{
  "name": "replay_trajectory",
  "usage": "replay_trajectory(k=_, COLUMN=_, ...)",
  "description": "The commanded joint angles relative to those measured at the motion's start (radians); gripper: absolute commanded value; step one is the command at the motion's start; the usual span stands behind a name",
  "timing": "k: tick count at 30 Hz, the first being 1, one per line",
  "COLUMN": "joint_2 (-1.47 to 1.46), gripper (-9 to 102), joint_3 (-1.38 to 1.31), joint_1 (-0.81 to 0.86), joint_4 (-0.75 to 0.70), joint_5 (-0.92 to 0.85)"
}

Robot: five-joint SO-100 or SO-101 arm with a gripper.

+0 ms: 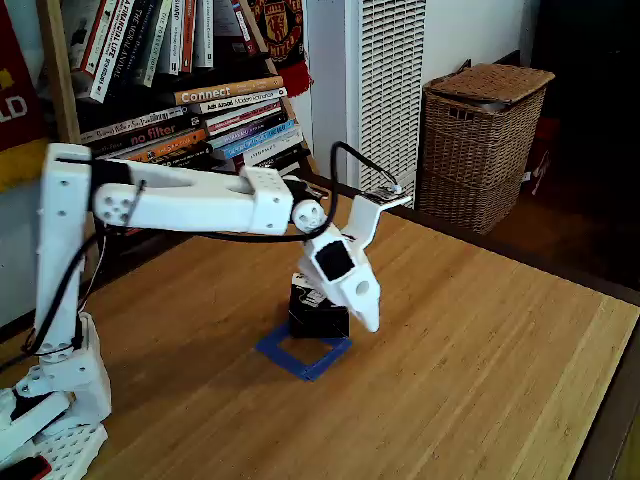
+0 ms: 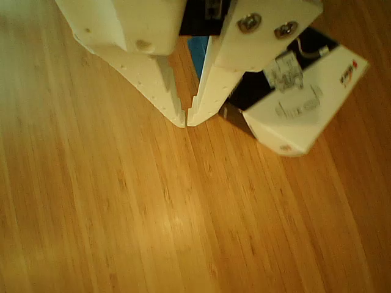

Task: Push the box on top of the target

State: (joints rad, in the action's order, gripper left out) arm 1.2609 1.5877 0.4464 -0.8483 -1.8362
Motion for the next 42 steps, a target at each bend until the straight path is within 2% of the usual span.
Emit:
replay_trajectory(k=1, joint_2=0.089, gripper=0, joint_3=0.032, joint_1=0.017, joint_4=-0.063, joint_5=-0.028)
replay_trajectory(k=7, joint_2=0.120, gripper=0, joint_3=0.061, joint_1=0.020, joint_4=-0.089, joint_5=-0.071)
replay_trajectory(k=10, joint_2=0.133, gripper=0, joint_3=0.061, joint_1=0.018, joint_4=-0.038, joint_5=-0.081)
replay_trajectory(k=16, joint_2=0.199, gripper=0, joint_3=0.112, joint_1=0.026, joint_4=0.169, joint_5=-0.052)
replay_trajectory(k=23, joint_2=0.123, gripper=0, joint_3=0.048, joint_1=-0.008, joint_4=0.192, joint_5=-0.025)
replay_trajectory(k=35, joint_2=0.021, gripper=0, joint_3=-0.074, joint_1=-0.049, joint_4=0.052, joint_5=-0.028)
replay_trajectory(k=42, joint_2=0.028, gripper=0, joint_3=-0.084, joint_1=-0.049, joint_4=-0.080, joint_5=-0.057)
